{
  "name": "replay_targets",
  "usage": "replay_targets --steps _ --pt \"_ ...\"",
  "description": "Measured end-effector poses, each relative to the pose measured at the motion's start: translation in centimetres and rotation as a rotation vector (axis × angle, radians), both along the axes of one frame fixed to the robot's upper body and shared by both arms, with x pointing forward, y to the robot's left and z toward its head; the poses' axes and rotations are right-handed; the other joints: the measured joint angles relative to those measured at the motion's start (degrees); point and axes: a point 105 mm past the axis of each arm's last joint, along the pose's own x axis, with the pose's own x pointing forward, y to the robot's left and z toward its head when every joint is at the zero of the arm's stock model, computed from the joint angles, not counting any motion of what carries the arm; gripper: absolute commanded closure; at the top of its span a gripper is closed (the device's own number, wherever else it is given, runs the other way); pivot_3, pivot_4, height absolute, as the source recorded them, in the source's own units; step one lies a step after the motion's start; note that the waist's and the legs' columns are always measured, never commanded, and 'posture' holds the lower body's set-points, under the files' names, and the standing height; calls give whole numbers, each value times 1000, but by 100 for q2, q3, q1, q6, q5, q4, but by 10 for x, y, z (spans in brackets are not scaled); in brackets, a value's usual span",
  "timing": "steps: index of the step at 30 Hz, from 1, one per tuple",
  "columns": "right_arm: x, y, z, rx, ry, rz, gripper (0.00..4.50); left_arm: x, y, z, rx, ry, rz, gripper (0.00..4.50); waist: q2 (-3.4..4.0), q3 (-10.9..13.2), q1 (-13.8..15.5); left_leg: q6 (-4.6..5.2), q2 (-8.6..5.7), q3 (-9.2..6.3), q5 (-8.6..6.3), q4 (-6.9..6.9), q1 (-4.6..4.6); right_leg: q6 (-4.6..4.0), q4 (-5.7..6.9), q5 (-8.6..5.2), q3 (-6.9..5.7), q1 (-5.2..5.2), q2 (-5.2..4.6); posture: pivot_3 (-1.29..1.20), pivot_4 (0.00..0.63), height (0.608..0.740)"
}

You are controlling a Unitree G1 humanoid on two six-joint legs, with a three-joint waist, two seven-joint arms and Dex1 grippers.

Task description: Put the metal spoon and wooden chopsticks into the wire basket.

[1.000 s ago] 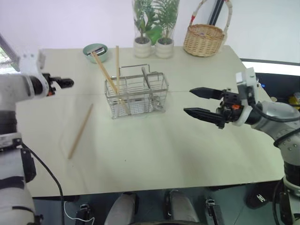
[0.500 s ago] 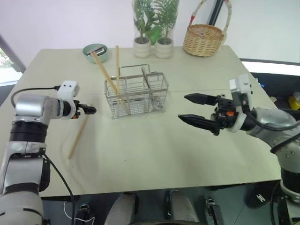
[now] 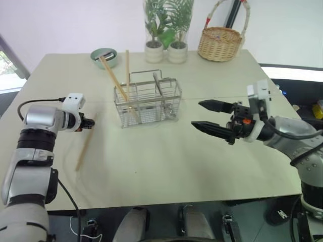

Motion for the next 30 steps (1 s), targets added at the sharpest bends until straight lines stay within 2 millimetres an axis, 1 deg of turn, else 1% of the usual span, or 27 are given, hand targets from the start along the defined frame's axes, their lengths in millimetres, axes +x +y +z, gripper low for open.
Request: replay_targets --steps 1,9,13,15,17,20,21,23,25,27,29,30 --pt "0 0 0 1 0 1 410 0 1 0 -1 0 2 4436 0 0 2 0 -2 0 0 0 0 0 0 0 0 1 -2 0 150 700" --pt "-2 0 0 -3 -1 7 410 2 1 0 -18 -9 12 4436 0 -1 2 2 -3 -1 -1 1 0 0 0 0 0 1 -2 0 150 700" --pt "-2 0 0 -8 0 7 410 4 5 2 -45 -37 70 4436 -2 0 -3 1 -2 -2 -1 2 -2 1 0 0 0 -1 -1 0 150 700" --pt "-2 -1 0 -16 -1 8 410 5 11 7 -56 -62 116 4436 -8 4 -8 1 0 -3 -1 1 -5 1 0 1 -1 -5 1 0 150 700" --pt "-2 -2 1 -24 -2 7 410 11 20 20 -66 -140 161 4436 -10 5 -11 1 0 -2 -1 0 -6 1 -2 1 -1 -8 0 0 150 700" --pt "-3 -3 1 -33 -2 10 410 21 35 53 -62 -317 233 4436 -10 5 -11 0 0 -2 -1 -1 -7 1 -5 1 0 -8 -1 0 150 700" --pt "-3 -4 1 -35 -1 11 410 24 41 69 -70 -397 260 4436 -12 5 -8 0 0 -2 -1 -1 -8 1 -6 1 -1 -7 -1 0 150 700" --pt "-4 -4 1 -37 -1 16 410 27 49 105 -107 -564 304 4436 -15 5 -5 -1 0 -2 -1 0 -9 2 -8 2 -1 -7 -1 0 150 700" --pt "-4 -4 2 -40 -1 18 410 26 51 153 -166 -767 319 4436 -17 5 -4 -1 0 -1 -1 2 -10 6 -11 4 -1 -4 -2 0 150 700" --pt "-3 -5 3 -38 -4 17 410 19 45 202 -264 -980 293 4436 -17 5 6 -1 -1 -1 -1 5 -10 9 -13 5 -1 0 -3 0 150 700" --pt "-1 -6 9 -28 -21 14 410 7 30 244 -381 -1159 224 4436 -18 5 10 -1 -2 0 -1 11 -11 15 -17 9 -1 4 -3 0 150 700" --pt "0 -7 14 -20 -37 12 410 0 18 265 -428 -1239 167 4436 -17 5 4 -1 -3 2 -1 11 -9 16 -18 10 -1 6 -4 0 150 700"
